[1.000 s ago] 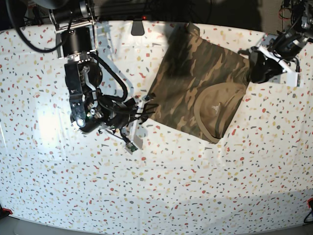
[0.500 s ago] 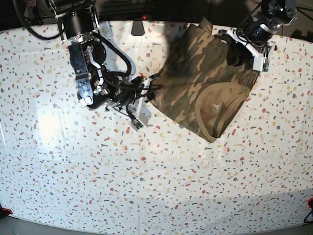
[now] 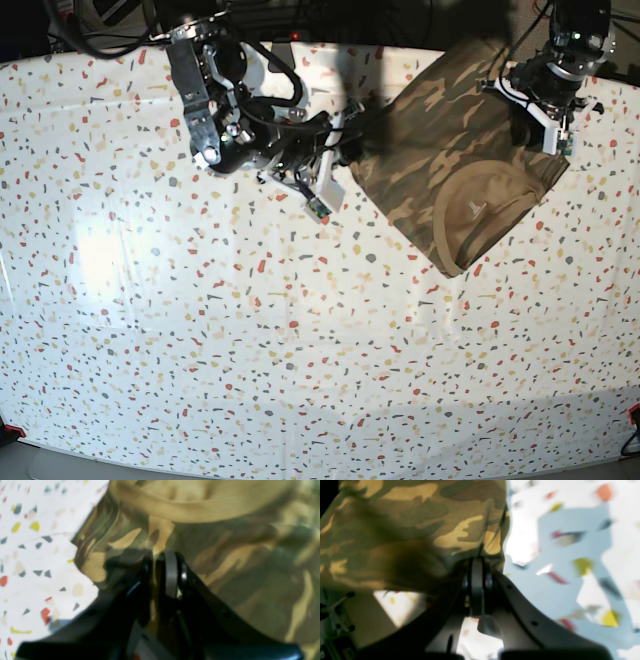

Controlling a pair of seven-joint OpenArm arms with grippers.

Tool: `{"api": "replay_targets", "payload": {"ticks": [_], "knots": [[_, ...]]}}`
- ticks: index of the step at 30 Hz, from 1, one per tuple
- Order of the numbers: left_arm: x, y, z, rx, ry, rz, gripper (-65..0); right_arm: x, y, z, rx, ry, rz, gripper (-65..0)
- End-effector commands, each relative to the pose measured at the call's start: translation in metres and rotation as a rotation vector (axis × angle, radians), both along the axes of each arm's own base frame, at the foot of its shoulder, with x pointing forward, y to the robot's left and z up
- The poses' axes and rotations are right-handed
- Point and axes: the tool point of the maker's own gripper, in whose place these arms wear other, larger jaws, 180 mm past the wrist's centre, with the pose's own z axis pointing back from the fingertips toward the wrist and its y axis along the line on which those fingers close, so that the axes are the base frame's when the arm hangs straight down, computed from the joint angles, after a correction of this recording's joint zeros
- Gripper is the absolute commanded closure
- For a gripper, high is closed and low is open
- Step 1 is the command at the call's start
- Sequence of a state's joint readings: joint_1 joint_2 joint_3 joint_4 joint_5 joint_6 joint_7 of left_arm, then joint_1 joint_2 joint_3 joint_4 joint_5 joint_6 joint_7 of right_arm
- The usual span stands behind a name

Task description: Fold the T-shirt properly

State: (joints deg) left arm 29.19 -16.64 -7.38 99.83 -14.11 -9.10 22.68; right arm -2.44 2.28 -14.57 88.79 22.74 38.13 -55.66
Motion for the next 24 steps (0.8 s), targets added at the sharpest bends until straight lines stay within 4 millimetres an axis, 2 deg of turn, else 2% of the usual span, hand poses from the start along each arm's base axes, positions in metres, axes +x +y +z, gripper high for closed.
{"api": "replay_targets", "payload": {"ticks": [1, 3, 7, 12, 17, 24], "knots": [[0.011, 0.006, 0.008, 0.007, -0.047, 0.006, -7.9, 0.0, 0.0, 0.003, -0.015, -0.009, 0.02, 0.0], [0.02, 0.016, 0.014, 0.018, -0.086, 0.033, -7.9, 0.003, 0.0, 0.004, -0.013, -0.016, 0.018, 0.0], [0.039, 0.034, 0.041, 0.002, -0.176, 0.081, -7.9, 0.005, 0.0, 0.006, -0.012, -0.023, 0.017, 0.0], [0.044, 0.049, 0.058, 0.03, -0.199, 0.067, -7.9, 0.005, 0.0, 0.006, -0.01, -0.024, 0.016, 0.0], [0.026, 0.07, 0.051, 0.012, -0.115, 0.126, -7.9, 0.006, -0.003, 0.004, -0.029, -0.03, 0.017, 0.0], [-0.011, 0.066, 0.028, -0.001, -0.02, 0.139, -7.9, 0.007, 0.002, 0.006, -0.018, -0.033, 0.014, 0.0]]}}
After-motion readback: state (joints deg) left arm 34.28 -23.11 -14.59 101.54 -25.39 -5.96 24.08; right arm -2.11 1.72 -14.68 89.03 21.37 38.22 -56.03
